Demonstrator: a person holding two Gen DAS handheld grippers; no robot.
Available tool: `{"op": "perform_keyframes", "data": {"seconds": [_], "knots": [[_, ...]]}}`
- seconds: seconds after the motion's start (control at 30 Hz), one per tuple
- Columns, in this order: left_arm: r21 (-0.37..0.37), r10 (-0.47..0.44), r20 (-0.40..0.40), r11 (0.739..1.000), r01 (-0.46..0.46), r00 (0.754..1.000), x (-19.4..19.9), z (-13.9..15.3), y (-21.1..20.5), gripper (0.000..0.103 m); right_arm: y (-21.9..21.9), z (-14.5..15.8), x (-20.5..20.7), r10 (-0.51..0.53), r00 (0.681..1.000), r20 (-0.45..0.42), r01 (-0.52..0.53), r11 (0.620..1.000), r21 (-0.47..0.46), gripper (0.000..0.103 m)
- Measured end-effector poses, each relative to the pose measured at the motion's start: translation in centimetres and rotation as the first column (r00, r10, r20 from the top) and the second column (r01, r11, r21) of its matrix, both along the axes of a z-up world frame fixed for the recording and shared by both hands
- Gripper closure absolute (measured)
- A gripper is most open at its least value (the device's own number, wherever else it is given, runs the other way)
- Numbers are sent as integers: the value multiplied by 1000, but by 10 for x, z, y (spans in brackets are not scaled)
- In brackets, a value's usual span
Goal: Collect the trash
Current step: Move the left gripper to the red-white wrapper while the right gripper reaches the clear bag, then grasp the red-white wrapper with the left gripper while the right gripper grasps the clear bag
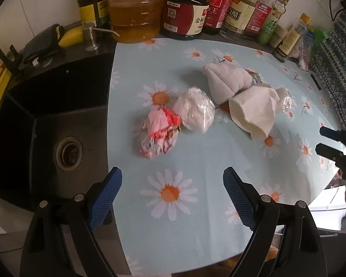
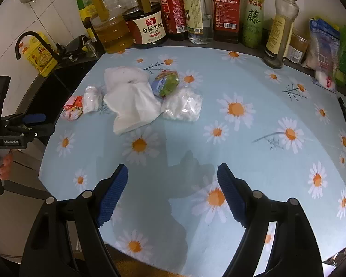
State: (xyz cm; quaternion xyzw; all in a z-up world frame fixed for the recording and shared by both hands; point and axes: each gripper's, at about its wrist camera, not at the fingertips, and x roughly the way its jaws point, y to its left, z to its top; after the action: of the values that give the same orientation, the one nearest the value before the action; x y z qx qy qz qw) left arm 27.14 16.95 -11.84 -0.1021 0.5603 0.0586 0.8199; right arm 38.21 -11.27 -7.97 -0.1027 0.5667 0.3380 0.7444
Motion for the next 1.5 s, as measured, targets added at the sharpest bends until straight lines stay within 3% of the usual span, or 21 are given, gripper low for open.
{"op": "perform_keyframes", "data": {"seconds": [0.4, 0.8, 1.13, 1.33, 1.37, 1.5], "knots": [[21, 21, -51, 1000, -20, 998, 33, -27, 18, 16, 24, -18, 48, 50, 999, -7, -50, 999, 16, 24], [45, -21, -21, 999, 22, 1000, 48, -37, 22, 18, 45, -41, 77, 94, 995, -16, -94, 996, -6, 24], [45, -43, -38, 998, 44, 998, 56, -50, 24, 36, 54, -56, 87, 102, 993, -63, -100, 995, 23, 33], [57, -46, -27, 997, 47, 999, 55, -49, 27, 49, 56, -58, 90, 93, 992, -87, -90, 995, 38, 54], [59, -48, -27, 997, 49, 999, 54, -48, 27, 57, 56, -57, 89, 94, 992, -82, -92, 995, 35, 54], [58, -61, -30, 996, 63, 998, 54, -48, 27, 60, 56, -55, 85, 100, 993, -67, -98, 995, 30, 55]]}}
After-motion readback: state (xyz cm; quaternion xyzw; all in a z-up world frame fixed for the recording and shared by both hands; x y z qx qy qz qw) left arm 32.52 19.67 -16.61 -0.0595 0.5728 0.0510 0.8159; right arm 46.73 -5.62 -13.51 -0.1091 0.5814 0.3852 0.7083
